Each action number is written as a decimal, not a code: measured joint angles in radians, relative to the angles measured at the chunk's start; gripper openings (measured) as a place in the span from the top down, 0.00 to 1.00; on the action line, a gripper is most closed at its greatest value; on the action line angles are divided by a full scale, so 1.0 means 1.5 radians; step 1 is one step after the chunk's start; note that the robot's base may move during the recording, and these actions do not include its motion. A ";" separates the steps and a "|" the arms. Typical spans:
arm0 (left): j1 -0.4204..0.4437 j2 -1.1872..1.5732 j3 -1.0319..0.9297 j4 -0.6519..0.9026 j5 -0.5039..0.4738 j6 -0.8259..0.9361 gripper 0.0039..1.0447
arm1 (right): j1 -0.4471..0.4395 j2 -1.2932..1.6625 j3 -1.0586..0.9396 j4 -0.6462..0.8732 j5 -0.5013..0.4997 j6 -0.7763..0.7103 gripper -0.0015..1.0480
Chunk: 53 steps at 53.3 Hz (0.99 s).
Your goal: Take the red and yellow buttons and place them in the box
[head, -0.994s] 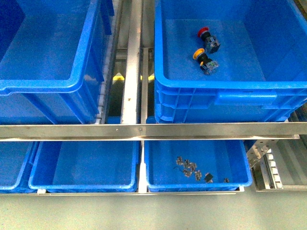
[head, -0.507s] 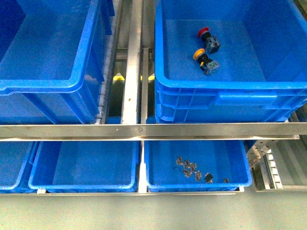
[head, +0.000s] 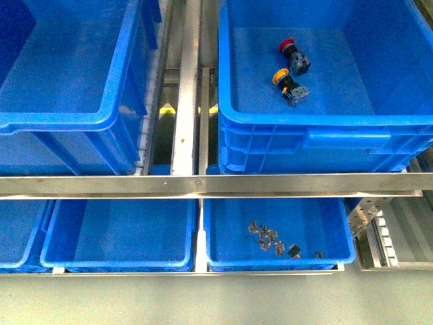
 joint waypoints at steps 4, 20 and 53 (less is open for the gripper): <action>0.000 0.000 0.000 0.000 0.000 0.000 0.07 | 0.000 -0.023 0.000 -0.022 0.000 0.000 0.96; 0.000 0.000 0.000 0.000 0.000 0.000 0.07 | 0.000 -0.113 0.000 -0.111 0.000 0.000 0.96; 0.000 0.000 0.000 0.000 0.000 0.000 0.07 | 0.000 -0.248 0.000 -0.250 0.000 0.000 0.96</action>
